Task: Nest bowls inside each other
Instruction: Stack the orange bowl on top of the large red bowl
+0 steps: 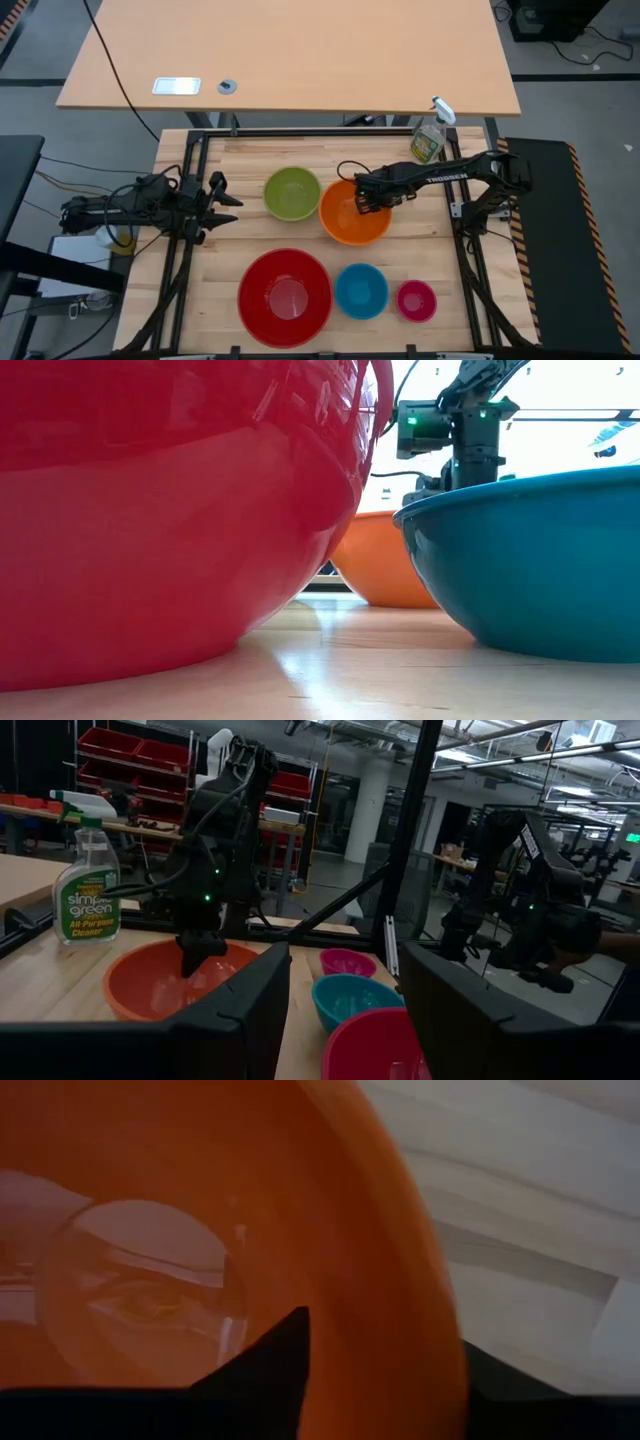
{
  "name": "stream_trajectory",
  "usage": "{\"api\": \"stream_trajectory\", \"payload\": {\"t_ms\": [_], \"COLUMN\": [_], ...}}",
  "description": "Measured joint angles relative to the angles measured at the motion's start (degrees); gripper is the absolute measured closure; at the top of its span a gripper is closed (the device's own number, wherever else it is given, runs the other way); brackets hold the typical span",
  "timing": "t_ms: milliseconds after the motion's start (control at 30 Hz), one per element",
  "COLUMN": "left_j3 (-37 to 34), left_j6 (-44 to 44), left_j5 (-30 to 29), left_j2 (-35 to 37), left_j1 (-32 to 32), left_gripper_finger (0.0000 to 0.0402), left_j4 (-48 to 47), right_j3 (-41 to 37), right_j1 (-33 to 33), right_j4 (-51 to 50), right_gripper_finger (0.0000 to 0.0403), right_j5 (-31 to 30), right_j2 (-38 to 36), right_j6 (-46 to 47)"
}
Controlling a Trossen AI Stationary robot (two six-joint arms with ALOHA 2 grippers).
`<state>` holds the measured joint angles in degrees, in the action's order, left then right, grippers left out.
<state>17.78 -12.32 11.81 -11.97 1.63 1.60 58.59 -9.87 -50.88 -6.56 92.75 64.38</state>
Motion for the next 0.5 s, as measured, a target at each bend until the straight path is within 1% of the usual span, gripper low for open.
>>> {"api": "stream_trajectory", "payload": {"t_ms": [100, 200, 267, 333, 500], "left_j3": [0.0, 0.0, 0.0, 0.0, 0.0], "left_j6": [0.0, 0.0, 0.0, 0.3, 1.4], "left_j5": [0.0, 0.0, 0.0, 0.0, 0.0], "left_j2": [0.0, 0.0, 0.0, 0.0, 0.0], "left_j1": [0.0, 0.0, 0.0, 0.0, 0.0], "left_gripper_finger": [0.0209, 0.0209, 0.0209, 0.0209, 0.0209], "left_j4": [0.0, 0.0, 0.0, 0.0, 0.4], "right_j3": [0.0, 0.3, 0.7, 1.5, 4.8], "right_j1": [0.0, -0.3, -0.5, -0.6, -0.5], "right_j4": [-0.1, 1.2, 1.3, 0.6, -3.3], "right_gripper_finger": [0.0308, 0.0355, 0.0379, 0.0388, 0.0383], "right_j5": [-0.5, 0.8, 2.1, 2.4, 0.6], "right_j2": [0.0, -0.6, -1.1, -2.1, -5.8], "right_j6": [0.2, -0.5, -1.3, -2.7, -4.9]}}
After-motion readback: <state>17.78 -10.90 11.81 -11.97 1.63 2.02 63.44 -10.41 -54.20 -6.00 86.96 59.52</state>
